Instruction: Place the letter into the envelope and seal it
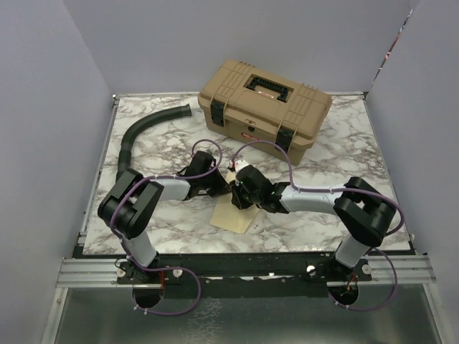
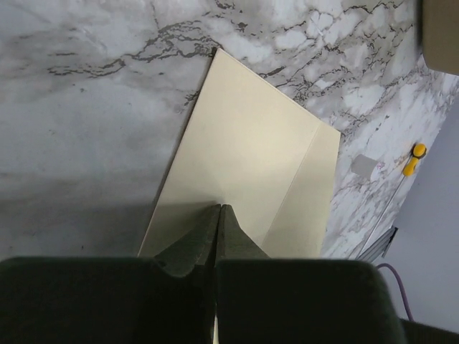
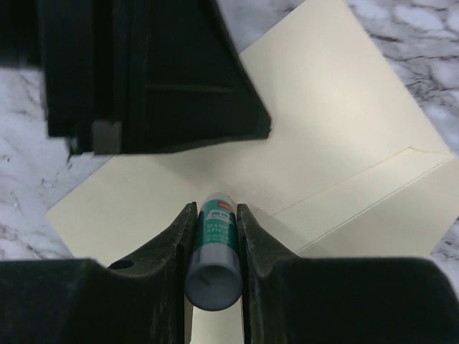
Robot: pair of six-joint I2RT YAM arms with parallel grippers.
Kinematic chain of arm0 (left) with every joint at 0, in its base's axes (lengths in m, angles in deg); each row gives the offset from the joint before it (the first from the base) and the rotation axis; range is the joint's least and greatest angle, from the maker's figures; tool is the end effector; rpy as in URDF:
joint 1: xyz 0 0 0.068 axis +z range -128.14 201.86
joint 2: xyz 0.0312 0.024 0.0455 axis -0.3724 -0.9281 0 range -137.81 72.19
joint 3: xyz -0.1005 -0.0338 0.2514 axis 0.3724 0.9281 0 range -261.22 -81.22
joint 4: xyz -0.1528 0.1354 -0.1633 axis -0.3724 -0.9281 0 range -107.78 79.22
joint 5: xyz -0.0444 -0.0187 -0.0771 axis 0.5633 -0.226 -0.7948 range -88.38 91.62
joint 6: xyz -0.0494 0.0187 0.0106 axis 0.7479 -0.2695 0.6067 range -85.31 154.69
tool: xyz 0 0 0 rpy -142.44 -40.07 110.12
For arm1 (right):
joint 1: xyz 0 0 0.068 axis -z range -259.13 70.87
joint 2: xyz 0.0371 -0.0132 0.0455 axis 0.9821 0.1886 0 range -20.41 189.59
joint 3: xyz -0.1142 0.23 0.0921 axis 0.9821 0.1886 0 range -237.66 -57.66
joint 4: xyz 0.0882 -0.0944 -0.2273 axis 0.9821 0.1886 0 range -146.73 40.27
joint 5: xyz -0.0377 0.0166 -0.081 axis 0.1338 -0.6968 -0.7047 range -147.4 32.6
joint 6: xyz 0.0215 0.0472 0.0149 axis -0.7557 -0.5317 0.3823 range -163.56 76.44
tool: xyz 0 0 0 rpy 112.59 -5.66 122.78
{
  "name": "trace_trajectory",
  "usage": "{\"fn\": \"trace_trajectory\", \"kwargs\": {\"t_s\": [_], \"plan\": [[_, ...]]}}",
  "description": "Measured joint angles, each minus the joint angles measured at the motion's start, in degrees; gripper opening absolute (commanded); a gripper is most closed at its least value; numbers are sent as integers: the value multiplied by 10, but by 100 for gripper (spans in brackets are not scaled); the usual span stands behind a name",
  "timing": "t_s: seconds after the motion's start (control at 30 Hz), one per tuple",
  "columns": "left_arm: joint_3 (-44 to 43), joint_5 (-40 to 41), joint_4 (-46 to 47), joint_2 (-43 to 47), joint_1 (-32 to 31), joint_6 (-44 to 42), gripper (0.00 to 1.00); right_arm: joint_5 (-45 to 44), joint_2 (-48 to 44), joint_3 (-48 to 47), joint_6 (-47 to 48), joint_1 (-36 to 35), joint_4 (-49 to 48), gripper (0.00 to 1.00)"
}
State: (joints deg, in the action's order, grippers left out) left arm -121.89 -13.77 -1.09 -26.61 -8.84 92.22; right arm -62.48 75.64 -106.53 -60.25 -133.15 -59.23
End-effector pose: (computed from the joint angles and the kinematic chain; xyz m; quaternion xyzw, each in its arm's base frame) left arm 0.2640 -0.1678 0.1170 -0.1687 0.9123 -0.3347 0.1652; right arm 0.2000 0.2702 0.1601 -0.2789 0.8789 0.1893 0.3376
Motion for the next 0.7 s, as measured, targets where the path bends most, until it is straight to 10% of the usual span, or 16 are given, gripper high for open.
{"fn": "trace_trajectory", "kwargs": {"t_s": [0.7], "plan": [[-6, -19, 16, -14, 7, -10, 0, 7, -15, -3, 11, -4, 39, 0]]}}
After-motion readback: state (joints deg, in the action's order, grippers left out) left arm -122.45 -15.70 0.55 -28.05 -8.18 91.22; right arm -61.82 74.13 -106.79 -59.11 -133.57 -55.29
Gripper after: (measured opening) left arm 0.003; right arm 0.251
